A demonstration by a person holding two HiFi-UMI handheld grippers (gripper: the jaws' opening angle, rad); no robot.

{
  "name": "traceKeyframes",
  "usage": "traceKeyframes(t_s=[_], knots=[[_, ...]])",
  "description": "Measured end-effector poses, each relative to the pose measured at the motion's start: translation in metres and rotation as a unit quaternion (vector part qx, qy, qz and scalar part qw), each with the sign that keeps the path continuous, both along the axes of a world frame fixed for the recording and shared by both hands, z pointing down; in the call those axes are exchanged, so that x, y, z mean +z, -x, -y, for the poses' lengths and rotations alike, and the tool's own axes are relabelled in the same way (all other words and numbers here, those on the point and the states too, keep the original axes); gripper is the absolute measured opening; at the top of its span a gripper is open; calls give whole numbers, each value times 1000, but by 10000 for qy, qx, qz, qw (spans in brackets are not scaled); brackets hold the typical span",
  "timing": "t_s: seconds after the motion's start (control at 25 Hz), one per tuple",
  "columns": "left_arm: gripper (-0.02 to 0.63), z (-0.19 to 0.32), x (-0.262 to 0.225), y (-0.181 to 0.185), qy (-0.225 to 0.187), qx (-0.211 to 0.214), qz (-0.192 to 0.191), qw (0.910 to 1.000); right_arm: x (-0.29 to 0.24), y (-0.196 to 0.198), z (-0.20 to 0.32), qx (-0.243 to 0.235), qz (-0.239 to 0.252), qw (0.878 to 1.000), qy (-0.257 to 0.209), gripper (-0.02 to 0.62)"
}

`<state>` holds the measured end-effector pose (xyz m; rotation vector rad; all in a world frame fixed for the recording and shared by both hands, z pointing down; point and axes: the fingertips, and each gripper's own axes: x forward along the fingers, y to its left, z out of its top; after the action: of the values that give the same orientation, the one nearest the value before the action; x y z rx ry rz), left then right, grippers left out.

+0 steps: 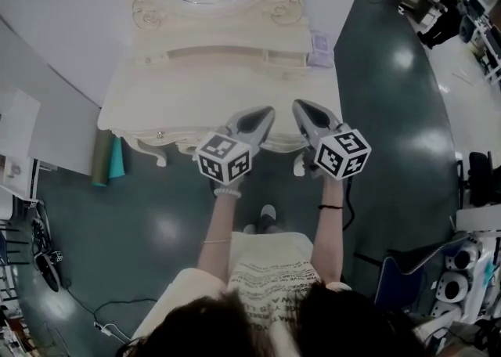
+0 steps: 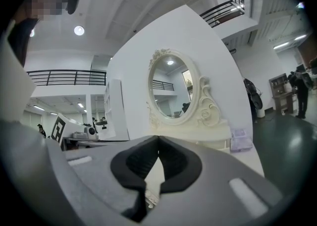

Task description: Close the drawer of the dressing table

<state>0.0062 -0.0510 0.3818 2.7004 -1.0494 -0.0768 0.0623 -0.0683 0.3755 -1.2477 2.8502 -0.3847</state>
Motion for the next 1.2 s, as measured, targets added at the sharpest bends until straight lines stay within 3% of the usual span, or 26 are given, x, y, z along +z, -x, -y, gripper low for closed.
traceKeyframes(t_s=[0.6, 1.2], knots=[[-2, 53, 5, -12, 55, -229, -95, 9997, 1, -10, 56, -247, 122, 9996, 3, 3], [-2, 78, 26, -20, 335, -223, -9, 9992, 28, -9, 81, -352, 124, 9988, 319, 3]])
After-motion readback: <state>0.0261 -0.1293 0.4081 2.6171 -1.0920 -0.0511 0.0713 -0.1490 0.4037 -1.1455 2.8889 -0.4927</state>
